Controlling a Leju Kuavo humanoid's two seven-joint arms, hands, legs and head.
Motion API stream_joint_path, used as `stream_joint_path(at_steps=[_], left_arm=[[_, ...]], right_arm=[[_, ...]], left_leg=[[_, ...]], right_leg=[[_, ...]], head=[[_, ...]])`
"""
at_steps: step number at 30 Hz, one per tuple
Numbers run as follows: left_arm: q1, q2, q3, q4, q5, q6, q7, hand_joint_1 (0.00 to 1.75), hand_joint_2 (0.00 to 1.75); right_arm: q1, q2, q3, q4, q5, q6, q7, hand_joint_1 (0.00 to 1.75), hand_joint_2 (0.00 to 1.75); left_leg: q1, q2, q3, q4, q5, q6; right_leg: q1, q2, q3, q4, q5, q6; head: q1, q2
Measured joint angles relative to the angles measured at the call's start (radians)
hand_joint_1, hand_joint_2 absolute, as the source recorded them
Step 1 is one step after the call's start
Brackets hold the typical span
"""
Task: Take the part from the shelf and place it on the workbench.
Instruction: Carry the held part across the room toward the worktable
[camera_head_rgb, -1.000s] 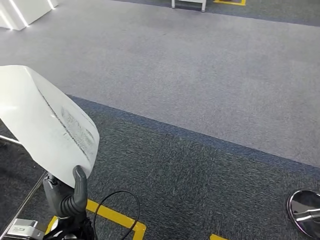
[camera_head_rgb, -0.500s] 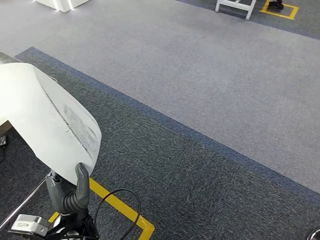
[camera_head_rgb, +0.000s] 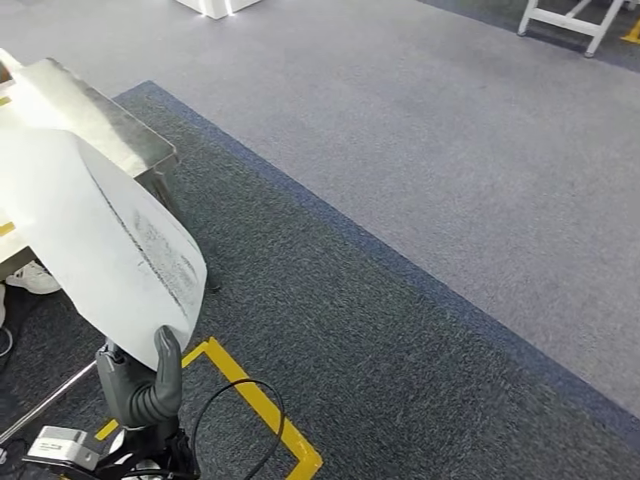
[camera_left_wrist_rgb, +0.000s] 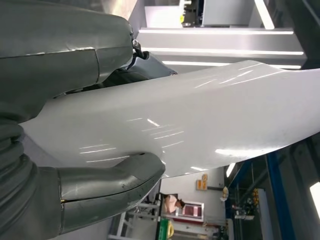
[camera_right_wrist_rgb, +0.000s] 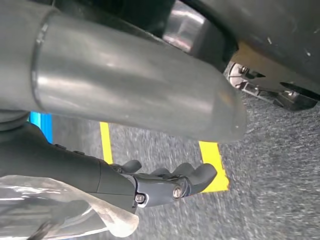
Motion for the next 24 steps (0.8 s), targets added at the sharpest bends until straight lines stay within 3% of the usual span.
stream_joint_path(at_steps=[2,3,5,6,8,9,11,12,14,16,17,18,19,20,22,24], left_arm=[[-0.001,0.000,0.000,0.004,0.000,0.001,0.000,1.75,1.75],[-0.001,0.001,0.000,0.006,0.000,0.001,0.000,1.75,1.75],[-0.001,0.001,0.000,0.009,0.001,0.002,0.000,1.75,1.75],[-0.002,0.001,0.000,0.010,0.001,0.001,0.000,1.75,1.75],[-0.004,0.000,0.000,0.011,0.001,0.000,0.000,1.75,1.75],[-0.005,0.000,0.000,0.012,0.001,-0.001,0.000,1.75,1.75],[-0.006,-0.001,-0.001,0.013,0.001,-0.001,0.000,1.75,1.75],[-0.006,-0.001,-0.001,0.013,0.001,-0.001,0.000,1.75,1.75],[-0.008,-0.002,-0.002,0.014,0.001,-0.001,0.000,1.75,1.75],[-0.010,-0.003,-0.003,0.015,0.001,-0.001,0.000,1.75,1.75],[-0.010,-0.003,-0.003,0.016,0.001,-0.001,0.000,1.75,1.75],[-0.010,-0.003,-0.003,0.017,0.001,-0.001,0.000,1.75,1.75],[-0.010,-0.003,-0.002,0.018,0.001,-0.001,0.000,1.75,1.75],[-0.010,-0.003,-0.002,0.019,0.001,0.000,0.000,1.75,1.75],[-0.011,-0.003,-0.002,0.022,0.001,0.001,0.000,1.75,1.75],[-0.011,-0.002,-0.002,0.023,0.000,0.002,0.000,1.75,1.75]], right_arm=[[0.001,-0.001,-0.002,0.000,0.002,0.001,0.001,0.00,0.00],[0.001,-0.001,-0.003,0.000,0.003,0.001,0.002,0.00,0.00],[0.000,-0.001,-0.003,0.000,0.004,0.001,0.002,0.00,0.00],[-0.001,-0.001,-0.003,0.000,0.005,0.001,0.002,0.00,0.00],[-0.002,-0.001,-0.003,0.000,0.005,0.001,0.002,0.00,0.00],[-0.003,0.000,-0.004,0.000,0.006,0.001,0.002,0.00,0.00],[-0.005,0.000,-0.004,-0.001,0.006,0.000,0.000,0.00,0.00],[-0.006,0.000,-0.004,-0.002,0.006,0.000,-0.001,0.00,0.00],[-0.007,0.001,-0.004,-0.004,0.006,0.000,-0.003,0.00,0.00],[-0.006,0.000,-0.006,-0.004,0.007,0.000,-0.003,0.00,0.00],[-0.004,0.000,-0.008,-0.004,0.007,0.000,-0.003,0.00,0.00],[-0.002,0.000,-0.010,-0.004,0.007,0.000,-0.003,0.00,0.00],[-0.001,0.000,-0.011,-0.004,0.008,0.000,-0.003,0.00,0.00],[0.000,0.000,-0.013,-0.004,0.008,0.000,-0.003,0.00,0.00],[0.000,0.000,-0.013,-0.004,0.008,0.000,-0.003,0.00,0.00],[-0.001,0.000,-0.014,-0.003,0.009,-0.001,-0.003,0.00,0.00]], left_leg=[[0.004,0.016,-0.055,0.108,-0.036,-0.005],[0.005,0.018,-0.061,0.118,-0.028,-0.006],[0.005,0.032,-0.015,0.026,0.034,-0.003],[0.001,0.060,0.020,-0.043,0.063,0.003],[-0.011,0.106,0.065,-0.135,0.088,0.018],[-0.016,0.116,0.070,-0.149,0.085,0.025],[-0.016,0.091,0.071,-0.156,0.086,0.035],[-0.013,0.079,0.075,-0.162,0.088,0.041],[-0.005,0.053,0.083,-0.172,0.093,0.051],[-0.004,0.026,0.084,-0.172,0.092,0.056],[-0.004,0.012,0.084,-0.171,0.091,0.057],[-0.004,-0.004,0.085,-0.171,0.090,0.057],[-0.004,-0.021,0.087,-0.170,0.089,0.056],[-0.003,-0.036,0.089,-0.169,0.087,0.054],[-0.003,-0.063,0.090,-0.163,0.082,0.045],[-0.001,-0.084,0.083,-0.158,0.080,0.034]], right_leg=[[0.003,-0.034,0.004,0.000,-0.006,-0.004],[0.003,-0.050,0.007,0.000,-0.009,-0.003],[0.004,-0.076,0.016,0.000,-0.016,0.000],[0.005,-0.087,0.021,0.000,-0.020,0.002],[0.009,-0.106,0.029,0.001,-0.028,0.012],[0.011,-0.116,0.032,-0.001,-0.031,0.017],[0.012,-0.136,0.039,-0.005,-0.037,0.028],[0.010,-0.127,0.041,-0.001,-0.045,0.034],[0.008,-0.074,0.011,0.066,-0.085,0.042],[0.007,-0.025,-0.060,0.202,-0.140,0.043],[0.008,-0.017,-0.095,0.256,-0.153,0.043],[0.008,-0.014,-0.116,0.278,-0.144,0.043],[0.008,-0.011,-0.118,0.258,-0.115,0.042],[0.007,-0.003,-0.101,0.203,-0.072,0.041],[0.000,0.045,-0.051,0.070,-0.005,0.039],[-0.003,0.081,-0.022,0.012,0.007,0.035]], head=[[0.000,0.000],[0.000,0.000],[0.000,0.000],[0.000,0.000],[0.001,0.000],[0.001,0.000],[0.001,0.000],[0.002,0.000],[0.010,0.000],[0.016,0.000],[0.017,0.000],[0.017,0.000],[0.017,0.000],[0.017,0.000],[0.017,0.000],[0.017,0.000]])
